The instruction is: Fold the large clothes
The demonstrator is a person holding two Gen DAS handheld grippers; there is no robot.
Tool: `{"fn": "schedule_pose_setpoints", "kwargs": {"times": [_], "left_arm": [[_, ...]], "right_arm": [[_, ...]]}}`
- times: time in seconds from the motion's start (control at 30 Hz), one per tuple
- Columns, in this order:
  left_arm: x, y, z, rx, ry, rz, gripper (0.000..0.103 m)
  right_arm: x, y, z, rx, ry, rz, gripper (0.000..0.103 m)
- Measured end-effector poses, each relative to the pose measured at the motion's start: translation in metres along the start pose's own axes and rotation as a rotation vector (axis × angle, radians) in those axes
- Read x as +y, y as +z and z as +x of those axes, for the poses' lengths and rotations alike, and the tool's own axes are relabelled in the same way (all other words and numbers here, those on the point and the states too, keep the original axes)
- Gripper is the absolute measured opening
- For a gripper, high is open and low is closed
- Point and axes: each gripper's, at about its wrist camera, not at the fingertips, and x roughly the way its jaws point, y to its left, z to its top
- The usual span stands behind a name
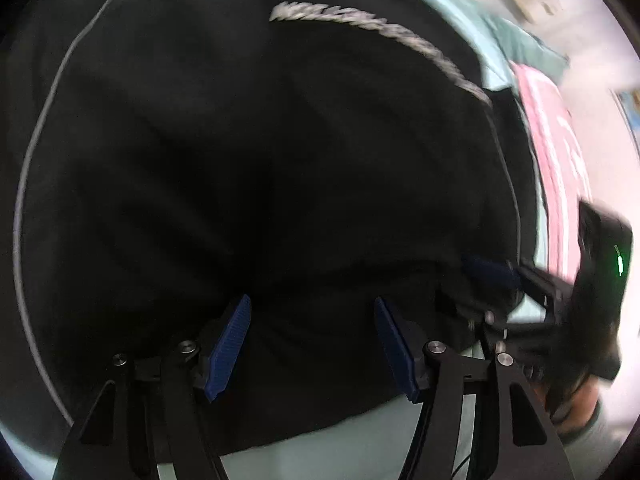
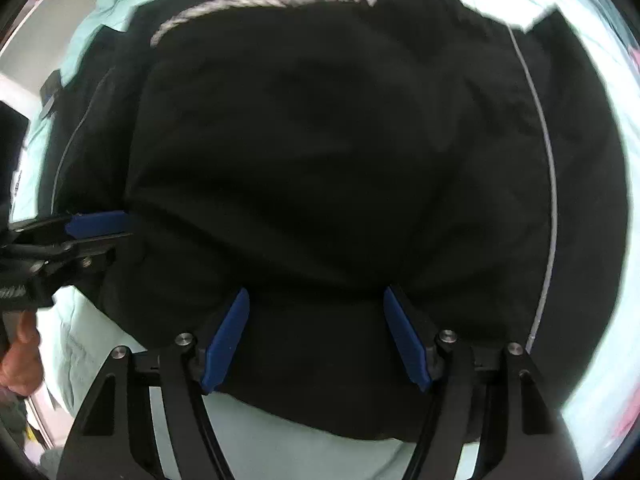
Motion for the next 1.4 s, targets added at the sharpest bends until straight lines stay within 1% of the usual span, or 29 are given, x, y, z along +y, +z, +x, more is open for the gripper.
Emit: {"fn": "schedule_pose_setpoints", "kwargs": {"times": [0.07,0.1,0.17,0.23,0.3,0.33,0.37,0.4,0.43,0.47,0.5,0.57,0.63,0.67,0.7,0.73,0.8,0.83,0.9,0.93,1.0,1.07,1.13,1.27,1.37,1.4], "left_arm": [[-0.004,0.006,-0.007,-0.002,-0.006,-0.027,0.065],[-0.008,0.006,-0.017,-0.026,-0.018,-0.014,0.065],[-0.011,0.0,-0.037,-0.065,-0.018,0.014,0.065],[-0.005,-0.011,-0.074,-0.136,-0.017,0.039,0.065],[0.007,-0.019,-0.114,-0.217,-0.013,0.031,0.065],[0.018,-0.019,-0.13,-0.251,-0.009,0.017,0.066],[0.03,-0.02,-0.146,-0.283,-0.005,0.0,0.068],[0.043,-0.02,-0.161,-0.307,-0.004,-0.017,0.077],[0.055,-0.02,-0.171,-0.328,-0.007,-0.035,0.081],[0.07,-0.017,-0.182,-0.354,-0.007,-0.064,0.081],[0.088,-0.015,-0.187,-0.361,-0.006,-0.085,0.081],[0.129,-0.007,-0.2,-0.354,-0.012,-0.134,0.081],[0.154,0.002,-0.197,-0.345,-0.025,-0.168,0.081],[0.167,0.008,-0.192,-0.332,-0.051,-0.187,0.081],[0.169,0.013,-0.182,-0.326,-0.067,-0.205,0.081],[0.177,0.018,-0.166,-0.319,-0.085,-0.225,0.081],[0.19,0.024,-0.147,-0.291,-0.123,-0.263,0.081],[0.192,0.029,-0.132,-0.278,-0.133,-0.281,0.081],[0.201,0.033,-0.118,-0.258,-0.168,-0.304,0.081],[0.206,0.036,-0.112,-0.249,-0.187,-0.311,0.081],[0.21,0.042,-0.095,-0.239,-0.225,-0.319,0.081],[0.216,0.045,-0.085,-0.229,-0.274,-0.33,0.081],[0.218,0.046,-0.078,-0.216,-0.305,-0.334,0.081],[0.219,0.05,-0.06,-0.18,-0.311,-0.339,0.081],[0.214,0.054,-0.046,-0.171,-0.328,-0.353,0.081],[0.212,0.054,-0.044,-0.169,-0.332,-0.349,0.081]], "right_arm": [[0.003,-0.001,-0.001,-0.017,-0.016,-0.006,0.07],[0.001,-0.003,-0.006,-0.023,-0.014,0.0,0.07],[-0.004,-0.005,-0.019,-0.038,0.009,0.024,0.071],[-0.017,-0.012,-0.04,-0.067,0.023,0.048,0.071],[-0.028,-0.016,-0.063,-0.124,0.023,0.066,0.073],[-0.031,-0.012,-0.072,-0.151,0.029,0.083,0.073],[-0.034,-0.018,-0.083,-0.18,0.036,0.104,0.073],[-0.046,-0.019,-0.095,-0.214,0.042,0.136,0.075],[-0.054,-0.009,-0.109,-0.229,0.04,0.158,0.08],[-0.067,-0.009,-0.116,-0.247,0.03,0.19,0.083],[-0.081,-0.007,-0.123,-0.271,0.015,0.23,0.086],[-0.108,-0.002,-0.132,-0.288,-0.002,0.268,0.086],[-0.137,0.001,-0.137,-0.284,-0.023,0.302,0.086],[-0.14,0.008,-0.134,-0.288,-0.027,0.309,0.086],[-0.151,0.011,-0.132,-0.292,-0.026,0.314,0.086],[-0.167,0.006,-0.139,-0.293,-0.023,0.316,0.086],[-0.184,0.01,-0.134,-0.289,-0.014,0.314,0.086],[-0.192,0.01,-0.131,-0.283,0.002,0.312,0.086],[-0.2,0.01,-0.12,-0.271,0.047,0.319,0.086],[-0.207,0.011,-0.113,-0.264,0.082,0.326,0.086],[-0.21,0.013,-0.097,-0.251,0.127,0.345,0.086],[-0.214,0.015,-0.085,-0.238,0.159,0.357,0.086],[-0.219,0.016,-0.075,-0.227,0.191,0.359,0.086],[-0.22,0.019,-0.057,-0.195,0.229,0.342,0.086],[-0.215,0.026,-0.036,-0.16,0.232,0.321,0.086],[-0.215,0.028,-0.029,-0.15,0.249,0.322,0.087]]}}
